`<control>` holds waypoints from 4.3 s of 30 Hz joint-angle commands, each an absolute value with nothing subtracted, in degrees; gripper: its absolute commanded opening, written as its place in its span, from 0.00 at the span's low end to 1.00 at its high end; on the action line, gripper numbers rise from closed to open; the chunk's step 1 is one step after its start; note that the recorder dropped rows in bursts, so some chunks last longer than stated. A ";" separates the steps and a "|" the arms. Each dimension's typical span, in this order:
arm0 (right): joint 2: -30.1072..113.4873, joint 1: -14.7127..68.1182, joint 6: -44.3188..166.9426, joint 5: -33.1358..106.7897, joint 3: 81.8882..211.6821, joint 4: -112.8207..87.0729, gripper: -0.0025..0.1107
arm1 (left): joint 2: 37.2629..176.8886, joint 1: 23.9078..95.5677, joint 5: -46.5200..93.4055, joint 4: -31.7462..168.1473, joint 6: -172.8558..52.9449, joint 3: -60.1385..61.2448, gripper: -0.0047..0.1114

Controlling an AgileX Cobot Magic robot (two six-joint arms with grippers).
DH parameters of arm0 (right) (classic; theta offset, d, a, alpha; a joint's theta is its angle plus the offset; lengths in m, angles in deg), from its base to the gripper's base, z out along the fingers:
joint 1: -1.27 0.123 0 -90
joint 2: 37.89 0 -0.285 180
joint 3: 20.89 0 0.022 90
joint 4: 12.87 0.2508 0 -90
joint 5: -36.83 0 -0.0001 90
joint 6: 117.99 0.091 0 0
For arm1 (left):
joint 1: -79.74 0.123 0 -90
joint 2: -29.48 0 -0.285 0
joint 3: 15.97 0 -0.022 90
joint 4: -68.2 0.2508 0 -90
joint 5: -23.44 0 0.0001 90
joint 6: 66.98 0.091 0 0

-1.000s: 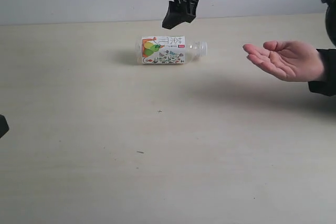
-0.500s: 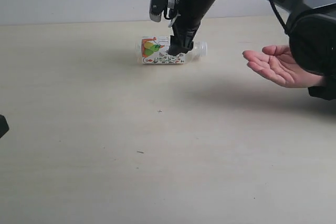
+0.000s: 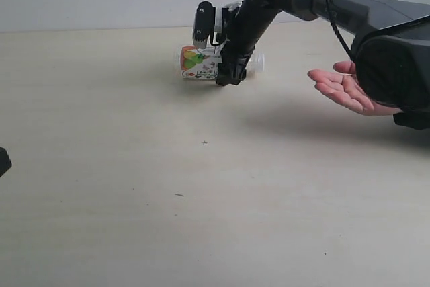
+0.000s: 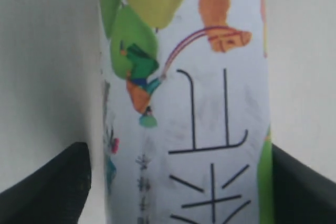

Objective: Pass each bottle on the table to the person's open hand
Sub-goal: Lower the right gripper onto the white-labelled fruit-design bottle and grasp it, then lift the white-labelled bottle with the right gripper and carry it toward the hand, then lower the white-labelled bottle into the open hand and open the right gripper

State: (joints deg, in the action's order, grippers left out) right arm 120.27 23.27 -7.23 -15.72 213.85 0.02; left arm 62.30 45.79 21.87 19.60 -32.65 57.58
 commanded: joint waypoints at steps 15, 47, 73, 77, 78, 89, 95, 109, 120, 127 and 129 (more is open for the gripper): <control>112.67 23.27 11.21 -16.37 214.29 -0.04 0.02 | 61.98 45.82 21.47 19.17 -32.74 57.85 0.04; 78.66 19.13 61.40 -33.14 194.78 -21.95 0.02 | 61.98 45.82 21.47 19.17 -32.74 57.85 0.04; 66.95 17.79 84.13 -12.49 154.08 -30.78 0.02 | 61.98 45.82 21.47 19.17 -32.74 57.85 0.04; 66.95 17.79 85.49 -12.02 152.39 -31.05 0.02 | 61.98 45.82 21.47 19.17 -32.74 57.85 0.04; 66.95 17.79 85.62 -12.18 152.14 -31.29 0.02 | 61.98 45.82 21.47 19.17 -32.74 57.85 0.04; 67.68 17.79 85.62 -12.82 150.28 -32.43 0.02 | 61.98 45.82 21.47 19.17 -32.74 57.85 0.04; 67.94 17.79 85.62 -11.52 150.28 -32.43 0.08 | 61.98 45.82 21.47 19.17 -32.74 57.85 0.04; 67.94 17.79 85.05 -10.71 150.28 -32.43 0.35 | 61.98 45.82 21.47 19.17 -32.74 57.85 0.04; 67.94 17.79 85.00 -10.71 150.28 -32.43 0.54 | 61.98 45.82 21.47 19.17 -32.74 57.85 0.04; 67.94 17.79 85.00 -10.37 150.28 -32.43 0.69 | 61.98 45.82 21.47 19.17 -32.74 57.85 0.04; 67.94 17.79 85.00 -10.09 150.28 -32.43 0.70 | 61.98 45.82 21.47 19.17 -32.74 57.85 0.04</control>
State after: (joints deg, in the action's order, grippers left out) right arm 68.06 18.06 85.41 -11.08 150.40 -31.79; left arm 62.30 45.79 21.87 19.60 -32.65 57.58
